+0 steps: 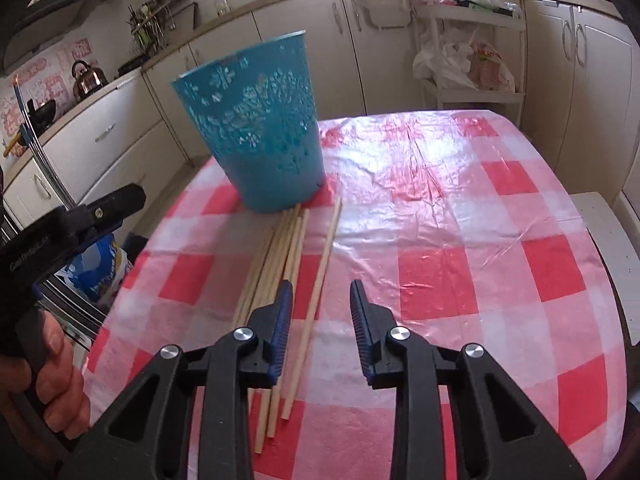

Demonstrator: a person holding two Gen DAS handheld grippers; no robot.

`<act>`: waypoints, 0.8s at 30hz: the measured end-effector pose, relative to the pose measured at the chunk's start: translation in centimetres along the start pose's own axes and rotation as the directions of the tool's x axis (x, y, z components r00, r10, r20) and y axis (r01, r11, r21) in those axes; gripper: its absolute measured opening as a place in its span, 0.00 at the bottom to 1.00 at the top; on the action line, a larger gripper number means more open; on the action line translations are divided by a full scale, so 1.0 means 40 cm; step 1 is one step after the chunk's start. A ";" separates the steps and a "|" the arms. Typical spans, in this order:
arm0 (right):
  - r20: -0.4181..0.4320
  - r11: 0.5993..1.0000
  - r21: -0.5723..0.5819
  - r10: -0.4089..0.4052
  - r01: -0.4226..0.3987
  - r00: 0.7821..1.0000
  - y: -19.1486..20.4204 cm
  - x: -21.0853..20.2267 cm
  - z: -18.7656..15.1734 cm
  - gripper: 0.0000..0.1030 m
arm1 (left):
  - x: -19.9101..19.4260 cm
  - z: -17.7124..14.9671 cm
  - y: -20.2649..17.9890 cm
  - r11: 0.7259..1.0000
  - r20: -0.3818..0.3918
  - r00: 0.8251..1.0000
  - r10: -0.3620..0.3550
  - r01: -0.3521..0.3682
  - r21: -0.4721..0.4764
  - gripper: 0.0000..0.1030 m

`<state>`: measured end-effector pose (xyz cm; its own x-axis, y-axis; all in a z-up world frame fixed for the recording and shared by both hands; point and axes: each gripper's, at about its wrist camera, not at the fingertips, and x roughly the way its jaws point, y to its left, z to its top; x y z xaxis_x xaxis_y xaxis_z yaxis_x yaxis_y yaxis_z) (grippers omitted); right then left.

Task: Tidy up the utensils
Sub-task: 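Open both grippers to drop the sticks into the teal basket, then grasp another wooden stick with the left gripper while the right gripper grasps one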

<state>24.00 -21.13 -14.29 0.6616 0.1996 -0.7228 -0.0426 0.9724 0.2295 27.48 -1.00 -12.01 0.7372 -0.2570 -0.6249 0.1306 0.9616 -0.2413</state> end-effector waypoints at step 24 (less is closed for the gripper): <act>-0.118 0.986 -0.151 -0.093 0.074 0.989 -0.003 0.082 -0.013 0.08 | 0.187 -0.072 -0.086 0.985 -0.225 0.969 0.105 -0.071 0.156 0.56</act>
<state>25.77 -20.54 -17.04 0.5701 0.1215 -0.8126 -0.1057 0.9916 0.0741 30.62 -6.51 -17.98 0.5784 -0.1695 -0.7980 0.1798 0.9806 -0.0779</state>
